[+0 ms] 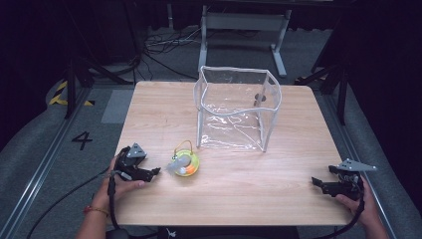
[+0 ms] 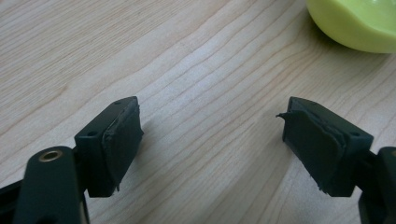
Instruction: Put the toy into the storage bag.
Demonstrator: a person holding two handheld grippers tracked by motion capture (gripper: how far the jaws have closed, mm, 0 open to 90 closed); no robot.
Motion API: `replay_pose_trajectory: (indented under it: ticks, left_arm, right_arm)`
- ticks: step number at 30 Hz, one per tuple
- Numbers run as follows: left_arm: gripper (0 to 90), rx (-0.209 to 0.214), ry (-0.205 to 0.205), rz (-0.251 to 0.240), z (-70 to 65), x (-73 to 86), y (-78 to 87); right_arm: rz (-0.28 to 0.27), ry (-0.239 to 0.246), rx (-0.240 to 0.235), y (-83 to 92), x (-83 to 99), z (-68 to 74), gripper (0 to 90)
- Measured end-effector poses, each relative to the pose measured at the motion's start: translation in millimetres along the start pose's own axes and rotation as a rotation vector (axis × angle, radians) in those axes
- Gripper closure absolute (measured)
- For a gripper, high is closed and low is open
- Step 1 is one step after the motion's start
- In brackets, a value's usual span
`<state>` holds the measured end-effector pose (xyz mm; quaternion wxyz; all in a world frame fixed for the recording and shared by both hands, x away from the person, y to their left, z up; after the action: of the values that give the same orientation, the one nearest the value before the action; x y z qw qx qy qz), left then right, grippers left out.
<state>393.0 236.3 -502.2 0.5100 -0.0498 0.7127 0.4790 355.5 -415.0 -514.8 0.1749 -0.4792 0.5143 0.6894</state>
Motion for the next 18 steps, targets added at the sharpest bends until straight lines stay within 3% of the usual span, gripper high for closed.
replay_pose_trajectory:
  ticks: [5,9,13,17,18]
  left_arm:
    - [27.2,-0.02,-0.056,-0.025,-1.7,-16.4,15.2]
    - [33.5,-0.037,-0.072,-0.035,-2.2,-27.7,27.0]
    - [39.4,-0.061,-0.103,0.009,-3.3,-38.0,34.1]
    - [40.6,-0.039,-0.138,0.042,-9.2,-51.1,39.6]
    - [40.4,-0.03,-0.165,0.057,-13.5,-55.1,41.0]
  right_arm:
    - [-0.001,0.0,-0.001,-0.2,-0.1,-0.1,10.3]
    - [-0.001,0.0,-0.001,-0.2,0.0,0.0,10.3]
    - [-0.001,-0.001,-0.001,-0.2,0.0,-0.1,10.3]
    - [-0.001,-0.001,-0.001,-0.2,0.0,-0.1,10.3]
    - [-0.001,-0.001,-0.001,-0.2,0.0,-0.1,10.3]
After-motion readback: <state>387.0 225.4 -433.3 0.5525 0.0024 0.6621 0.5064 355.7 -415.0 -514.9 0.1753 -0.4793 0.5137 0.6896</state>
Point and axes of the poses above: each handheld gripper's, and its own axes: y roughly backward along the jaws, x roughly out of its underside, z roughly to its left, the point moved 3 cm from there along -y, roughly forward along the jaws, and after that the axes turned 11 degrees about -z, right-handed, at the moved point
